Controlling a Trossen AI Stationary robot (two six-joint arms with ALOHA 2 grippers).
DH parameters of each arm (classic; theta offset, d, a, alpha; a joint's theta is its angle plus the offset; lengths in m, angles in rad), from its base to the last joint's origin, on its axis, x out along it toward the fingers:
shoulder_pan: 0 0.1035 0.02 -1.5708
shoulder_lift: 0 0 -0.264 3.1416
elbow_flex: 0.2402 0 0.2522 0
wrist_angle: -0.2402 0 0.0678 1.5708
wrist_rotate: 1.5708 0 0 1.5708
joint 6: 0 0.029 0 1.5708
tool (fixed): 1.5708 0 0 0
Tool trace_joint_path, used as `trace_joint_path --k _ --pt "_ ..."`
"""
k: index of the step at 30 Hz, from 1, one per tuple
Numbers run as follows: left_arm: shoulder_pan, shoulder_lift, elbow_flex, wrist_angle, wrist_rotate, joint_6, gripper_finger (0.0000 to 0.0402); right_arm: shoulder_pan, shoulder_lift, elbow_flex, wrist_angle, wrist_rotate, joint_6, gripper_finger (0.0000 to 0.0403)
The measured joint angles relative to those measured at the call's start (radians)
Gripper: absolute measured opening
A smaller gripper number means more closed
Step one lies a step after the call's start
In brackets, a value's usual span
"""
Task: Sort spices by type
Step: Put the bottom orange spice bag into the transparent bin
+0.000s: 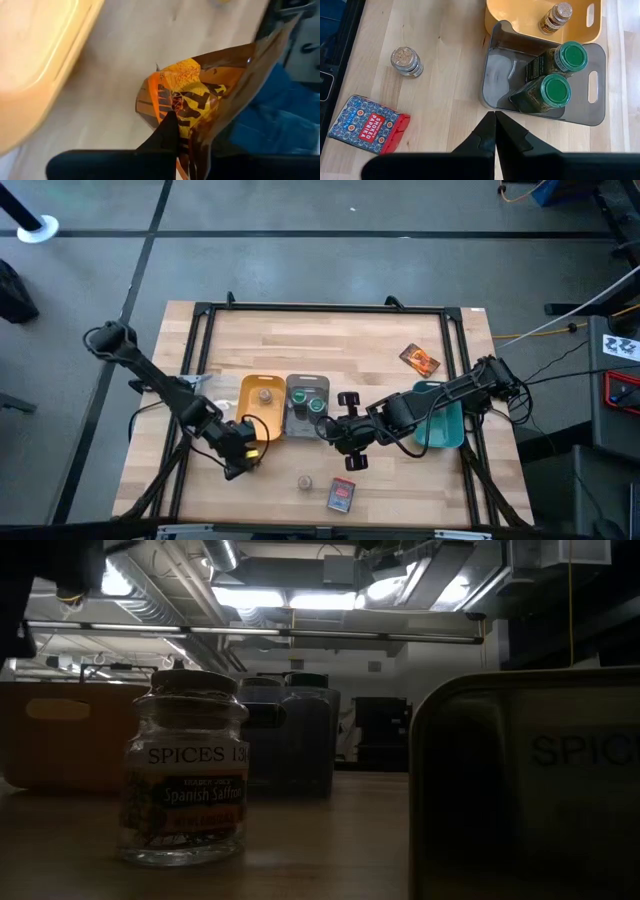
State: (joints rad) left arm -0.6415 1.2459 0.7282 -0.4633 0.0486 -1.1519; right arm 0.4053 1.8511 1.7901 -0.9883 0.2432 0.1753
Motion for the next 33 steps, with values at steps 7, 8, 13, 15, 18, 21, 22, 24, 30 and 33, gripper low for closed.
trace_joint_path --k 7,8,13,15,18,21,22,24,30,33 --pt "0.011 -0.162 0.017 -0.117 0.000 -0.006 0.0004 0.000 0.000 0.000 0.000 0.000 0.000 0.0010" --pt "0.018 -0.191 0.021 -0.149 0.000 -0.021 0.0005 0.000 0.000 0.000 0.000 0.000 0.000 0.0010" --pt "0.065 -0.347 0.058 -0.368 -0.008 -0.090 0.0004 0.000 0.000 0.000 0.000 0.000 0.000 0.0010" --pt "0.087 -0.408 0.069 -0.466 -0.030 -0.091 0.0004 0.000 0.000 0.000 0.000 0.000 0.000 0.0010" --pt "0.119 -0.488 0.072 -0.596 -0.096 -0.075 0.0006 0.000 0.000 0.000 0.000 0.000 0.000 0.0010" --pt "0.149 -0.542 0.072 -0.759 -0.173 -0.085 0.0004 0.000 0.000 0.000 0.000 0.000 0.000 0.0010" --pt "0.159 -0.554 0.072 -0.807 -0.197 -0.098 0.0004 0.000 0.000 0.000 0.000 0.000 0.000 0.0010" --pt "0.177 -0.568 0.072 -0.901 -0.240 -0.130 0.0006 0.000 0.000 0.000 0.000 0.000 0.000 0.0010" --pt "0.225 -0.579 0.047 -0.962 -0.313 -0.148 0.0007 0.000 0.000 0.000 0.000 0.000 0.000 0.0010" --pt "0.245 -0.579 0.002 -0.922 -0.320 -0.120 0.0004 0.000 0.000 0.000 0.000 0.000 0.000 0.0010"
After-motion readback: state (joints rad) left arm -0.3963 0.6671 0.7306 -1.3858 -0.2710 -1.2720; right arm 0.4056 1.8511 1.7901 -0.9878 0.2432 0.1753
